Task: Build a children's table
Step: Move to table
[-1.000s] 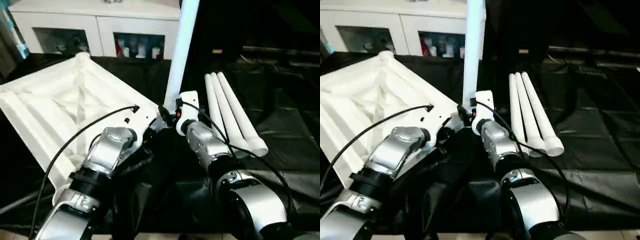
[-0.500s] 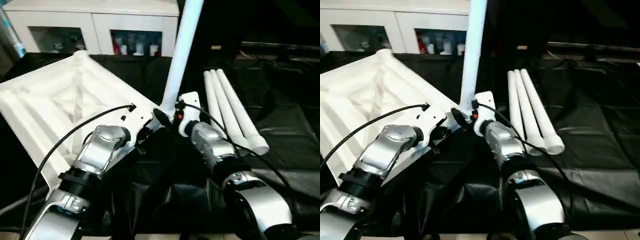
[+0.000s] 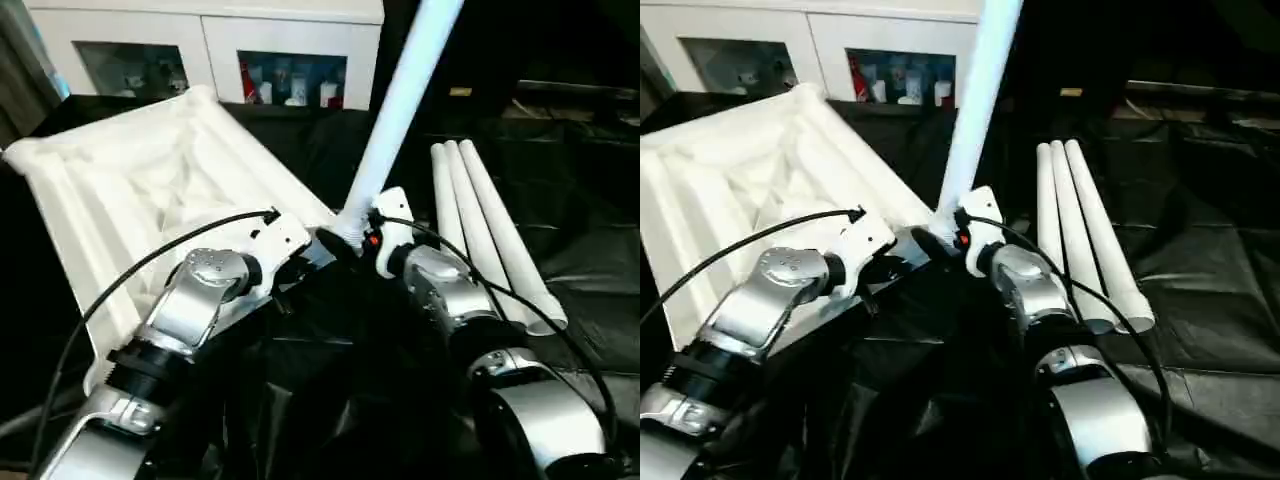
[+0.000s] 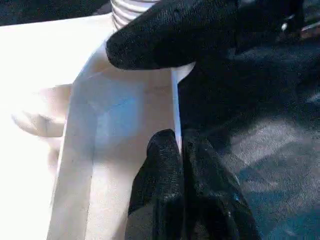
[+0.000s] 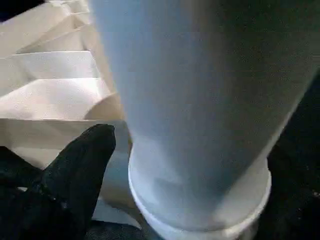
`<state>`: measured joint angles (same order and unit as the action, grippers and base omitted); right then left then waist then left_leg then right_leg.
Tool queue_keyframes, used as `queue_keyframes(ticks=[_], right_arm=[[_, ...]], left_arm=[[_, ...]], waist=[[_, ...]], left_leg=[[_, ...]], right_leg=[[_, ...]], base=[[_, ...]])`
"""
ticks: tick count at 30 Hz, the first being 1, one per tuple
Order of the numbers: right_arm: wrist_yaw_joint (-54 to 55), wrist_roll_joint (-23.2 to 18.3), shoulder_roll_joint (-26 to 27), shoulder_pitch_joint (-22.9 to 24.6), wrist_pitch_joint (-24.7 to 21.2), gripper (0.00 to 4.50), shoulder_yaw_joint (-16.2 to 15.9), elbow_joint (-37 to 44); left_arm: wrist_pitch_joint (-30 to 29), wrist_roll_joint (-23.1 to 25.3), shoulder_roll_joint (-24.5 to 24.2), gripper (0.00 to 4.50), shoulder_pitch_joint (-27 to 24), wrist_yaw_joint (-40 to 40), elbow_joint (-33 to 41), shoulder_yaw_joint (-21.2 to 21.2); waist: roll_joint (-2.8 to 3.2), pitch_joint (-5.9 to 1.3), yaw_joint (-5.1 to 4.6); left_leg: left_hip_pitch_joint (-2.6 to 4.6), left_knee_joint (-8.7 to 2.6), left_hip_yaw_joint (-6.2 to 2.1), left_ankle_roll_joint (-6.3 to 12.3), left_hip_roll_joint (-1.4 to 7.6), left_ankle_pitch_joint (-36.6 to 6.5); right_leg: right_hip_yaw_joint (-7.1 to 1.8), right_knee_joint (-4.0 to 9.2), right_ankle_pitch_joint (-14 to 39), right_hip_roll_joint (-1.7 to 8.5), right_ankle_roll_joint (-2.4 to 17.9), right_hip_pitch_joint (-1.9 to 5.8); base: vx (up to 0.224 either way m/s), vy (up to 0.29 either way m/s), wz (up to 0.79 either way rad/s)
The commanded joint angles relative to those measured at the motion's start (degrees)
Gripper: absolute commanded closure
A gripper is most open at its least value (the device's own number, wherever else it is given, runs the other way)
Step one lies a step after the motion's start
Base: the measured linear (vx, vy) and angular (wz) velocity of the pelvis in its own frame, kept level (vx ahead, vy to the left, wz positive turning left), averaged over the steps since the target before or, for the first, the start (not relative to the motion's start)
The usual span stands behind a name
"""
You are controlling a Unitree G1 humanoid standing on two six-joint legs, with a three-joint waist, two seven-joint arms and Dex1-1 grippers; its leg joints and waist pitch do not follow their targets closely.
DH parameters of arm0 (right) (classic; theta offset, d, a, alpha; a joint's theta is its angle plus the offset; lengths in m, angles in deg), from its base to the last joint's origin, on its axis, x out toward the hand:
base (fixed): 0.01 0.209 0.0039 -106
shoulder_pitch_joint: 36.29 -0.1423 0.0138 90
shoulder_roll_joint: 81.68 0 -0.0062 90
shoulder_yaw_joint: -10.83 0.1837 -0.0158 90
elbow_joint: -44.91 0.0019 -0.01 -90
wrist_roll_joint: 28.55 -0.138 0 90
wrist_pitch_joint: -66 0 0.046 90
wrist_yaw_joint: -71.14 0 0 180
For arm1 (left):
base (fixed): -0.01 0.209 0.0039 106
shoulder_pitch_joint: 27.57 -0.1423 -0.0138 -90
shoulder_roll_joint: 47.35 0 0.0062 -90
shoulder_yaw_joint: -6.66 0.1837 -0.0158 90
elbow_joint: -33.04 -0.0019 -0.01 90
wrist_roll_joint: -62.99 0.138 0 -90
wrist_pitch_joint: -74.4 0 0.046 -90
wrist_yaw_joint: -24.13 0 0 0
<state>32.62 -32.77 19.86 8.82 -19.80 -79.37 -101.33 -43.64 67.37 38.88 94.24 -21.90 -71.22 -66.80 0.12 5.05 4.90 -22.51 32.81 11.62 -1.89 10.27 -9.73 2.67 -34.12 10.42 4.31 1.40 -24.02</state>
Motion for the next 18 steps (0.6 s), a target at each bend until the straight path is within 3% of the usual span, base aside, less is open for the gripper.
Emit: queue_keyframes(ticks=[1,5,10,15,18], right_arm=[[-3.4,-0.3,-1.1,0.9,-1.4,0.41,-1.1,2.2],[-5.6,0.0,-2.1,1.3,-1.8,0.88,-1.8,2.6],[-7.9,-0.4,-2.5,1.5,-2.9,1.24,-1.9,3.3],[-10.2,-0.4,-3.2,2.4,-3.3,1.65,-2.4,4.3],[-13.2,-0.7,-4.3,4.1,-4.1,1.78,-3.2,5.9]], left_arm=[[0.9,-0.2,-0.8,4.5,-1.6,-2.5,1.4,2.1],[1.0,-0.2,-1.6,4.5,-2.4,-3.3,2.4,2.3],[1.2,-0.6,-2.4,4.5,-2.7,-4.3,3.2,2.8],[2.1,-0.8,-3.2,4.5,-3.1,-5.6,3.8,2.8],[4.2,-1.3,-4.4,4.5,-3.7,-7.6,4.2,3.1]], waist=[[0.53,-5.42,-0.23],[0.56,-5.02,-0.22],[0.48,-4.96,-0.29],[0.39,-5.2,-0.07],[0.29,-5.35,-0.01]], left_leg=[[1.58,-2.45,-1.07,7.44,3.08,-1.1],[1.86,-2.94,-1.18,4.0,3.37,-7.7],[1.79,-2.98,-1.34,1.54,3.24,-10.6],[1.68,-2.67,-1.33,2.01,3.05,-9.0],[1.54,-2.41,-1.3,3.33,3.0,-6.8]], right_leg=[[-2.1,1.41,-8.3,3.76,17.7,3.53],[-2.27,2.32,2.2,3.98,16.3,3.33],[-2.48,2.52,6.7,4.05,14.8,3.19],[-2.49,2.27,5.0,4.02,14.6,3.31],[-2.38,1.86,2.2,3.92,15.1,3.42]], base=[[0.0,0.0,0.0],[0.0,0.0,0.0],[0.0,0.0,0.0],[0.0,0.0,0.0],[0.0,0.0,0.0]])
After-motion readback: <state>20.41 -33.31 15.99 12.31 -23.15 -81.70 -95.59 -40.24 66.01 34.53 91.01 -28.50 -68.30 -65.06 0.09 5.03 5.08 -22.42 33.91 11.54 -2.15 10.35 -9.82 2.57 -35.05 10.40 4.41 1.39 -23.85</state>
